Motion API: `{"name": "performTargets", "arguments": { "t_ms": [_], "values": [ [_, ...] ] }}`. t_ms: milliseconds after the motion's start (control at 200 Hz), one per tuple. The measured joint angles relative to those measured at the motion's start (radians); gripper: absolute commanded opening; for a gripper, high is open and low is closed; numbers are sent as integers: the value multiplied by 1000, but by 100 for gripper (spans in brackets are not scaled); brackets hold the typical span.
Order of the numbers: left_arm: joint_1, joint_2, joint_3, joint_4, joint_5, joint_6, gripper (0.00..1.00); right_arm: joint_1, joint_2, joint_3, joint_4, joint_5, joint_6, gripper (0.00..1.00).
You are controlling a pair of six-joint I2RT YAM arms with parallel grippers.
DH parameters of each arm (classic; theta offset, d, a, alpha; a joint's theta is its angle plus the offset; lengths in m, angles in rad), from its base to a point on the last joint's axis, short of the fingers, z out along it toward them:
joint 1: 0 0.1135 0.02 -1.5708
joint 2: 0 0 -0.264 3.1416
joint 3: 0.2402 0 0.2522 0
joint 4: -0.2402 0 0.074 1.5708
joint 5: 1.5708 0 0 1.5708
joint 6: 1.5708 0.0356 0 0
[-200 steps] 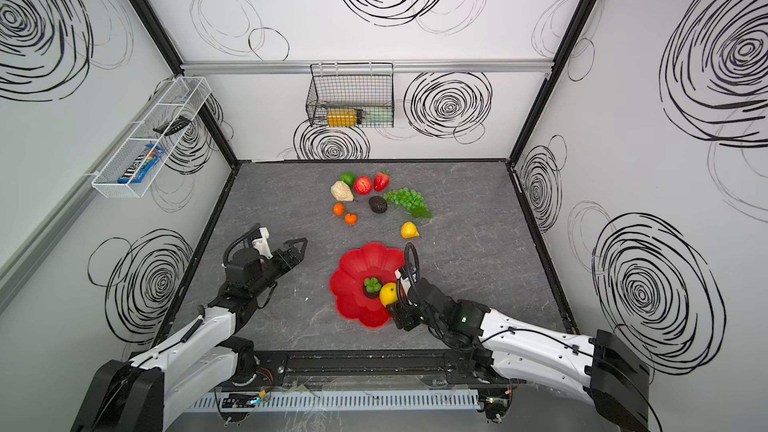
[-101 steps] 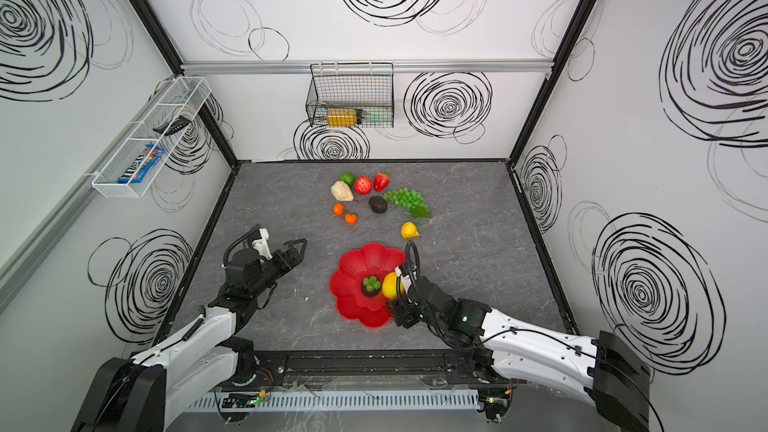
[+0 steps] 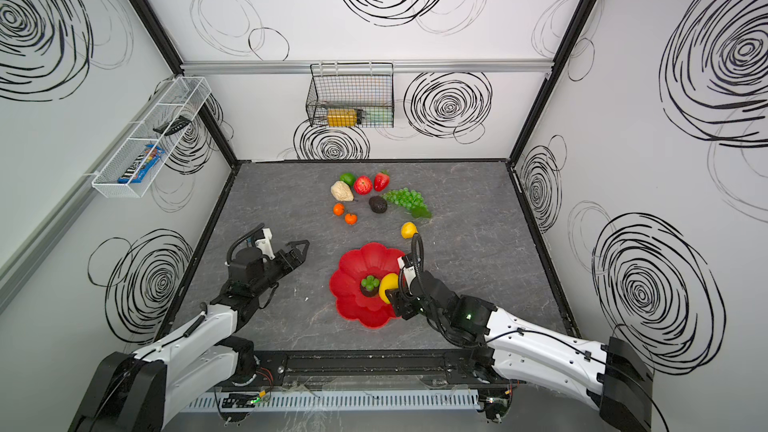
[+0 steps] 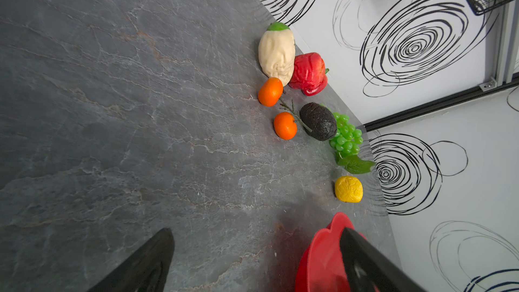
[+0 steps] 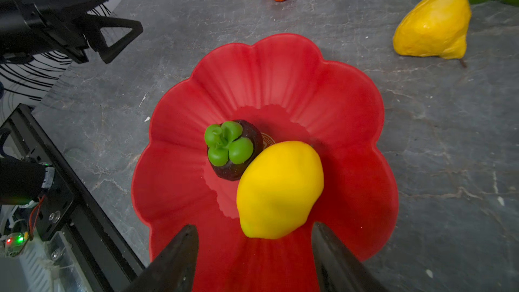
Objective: Place and organize the fake fruits in the fruit bowl
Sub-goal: 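Lower the lemon into the bowl beside the mangosteen with the right gripper, then open the right gripper and lift away while the left gripper reaches the cream pear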
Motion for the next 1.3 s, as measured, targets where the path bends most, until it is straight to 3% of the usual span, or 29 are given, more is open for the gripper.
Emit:
{"name": "performTargets", "arguments": {
  "t_ms": [185,395,911,1296],
  "values": [
    [-108,117,133,-70,-55,34,95,-93,-29,25,2,16,-19,71],
    [-206,383,417,-149,-114,95,95,-187,-151,30,53,23,-3,75],
    [-95,975,1022,-242,-148,77,98,-192,-333,-66,54,-30,70,80],
    [-78,1170,1309,-369,-157,66,91,-196,-356,-73,46,-36,69,81]
  ]
}}
